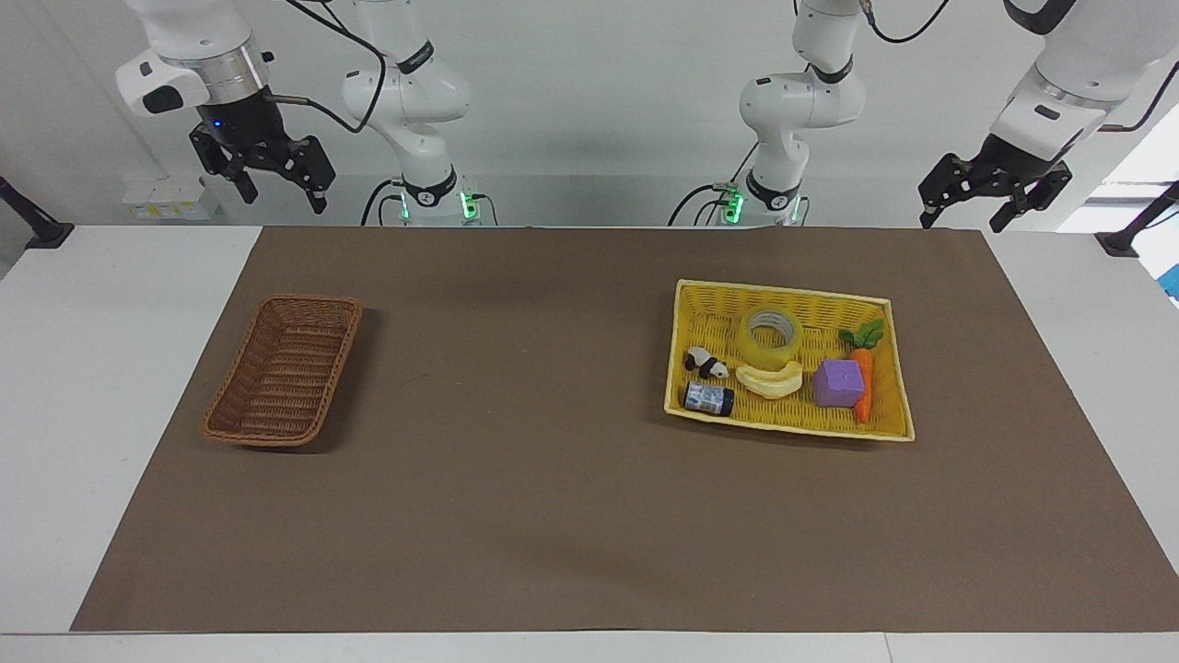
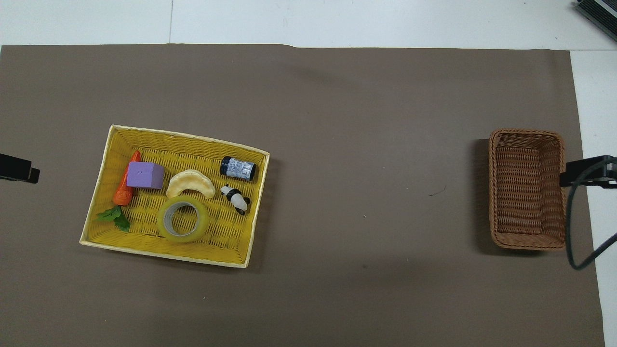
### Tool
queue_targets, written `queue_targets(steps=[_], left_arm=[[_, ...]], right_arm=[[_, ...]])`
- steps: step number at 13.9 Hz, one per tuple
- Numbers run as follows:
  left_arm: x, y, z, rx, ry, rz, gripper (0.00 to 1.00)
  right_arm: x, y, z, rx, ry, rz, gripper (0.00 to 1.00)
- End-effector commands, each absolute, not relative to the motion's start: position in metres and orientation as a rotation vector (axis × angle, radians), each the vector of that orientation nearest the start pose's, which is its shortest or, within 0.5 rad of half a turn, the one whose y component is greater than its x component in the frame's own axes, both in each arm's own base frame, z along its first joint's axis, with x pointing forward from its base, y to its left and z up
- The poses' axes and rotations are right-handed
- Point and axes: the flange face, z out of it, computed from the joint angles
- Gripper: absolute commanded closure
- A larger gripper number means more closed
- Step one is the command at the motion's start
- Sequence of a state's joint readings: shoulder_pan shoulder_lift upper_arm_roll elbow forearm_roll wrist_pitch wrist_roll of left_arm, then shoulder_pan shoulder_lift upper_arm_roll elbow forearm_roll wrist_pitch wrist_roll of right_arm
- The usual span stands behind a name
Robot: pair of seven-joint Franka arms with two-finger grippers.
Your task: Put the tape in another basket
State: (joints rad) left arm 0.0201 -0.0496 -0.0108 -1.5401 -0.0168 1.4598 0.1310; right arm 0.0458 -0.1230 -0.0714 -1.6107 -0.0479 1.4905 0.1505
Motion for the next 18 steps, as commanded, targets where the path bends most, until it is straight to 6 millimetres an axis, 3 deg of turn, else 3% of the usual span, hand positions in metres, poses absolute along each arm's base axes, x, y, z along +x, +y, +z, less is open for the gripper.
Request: queue_targets(steps=[1,12,18], left_arm=[[0.526,0.005,0.656,-3.15,0.186,0.049,0.0],[0.524,0.006,0.653,-3.151,0.169,0.052,0.0],[0.523,0.018,0.651,-3.162,0.126,0.053,0.0]], right_arm=[[0.502,-0.024,0.667,-3.142,0.263,-0.012,0.0],[0.502,-0.024,0.667,-3.142,0.263,-0.012,0.0],[0.502,-0.024,0.667,-3.142,0.263,-0.012,0.0]])
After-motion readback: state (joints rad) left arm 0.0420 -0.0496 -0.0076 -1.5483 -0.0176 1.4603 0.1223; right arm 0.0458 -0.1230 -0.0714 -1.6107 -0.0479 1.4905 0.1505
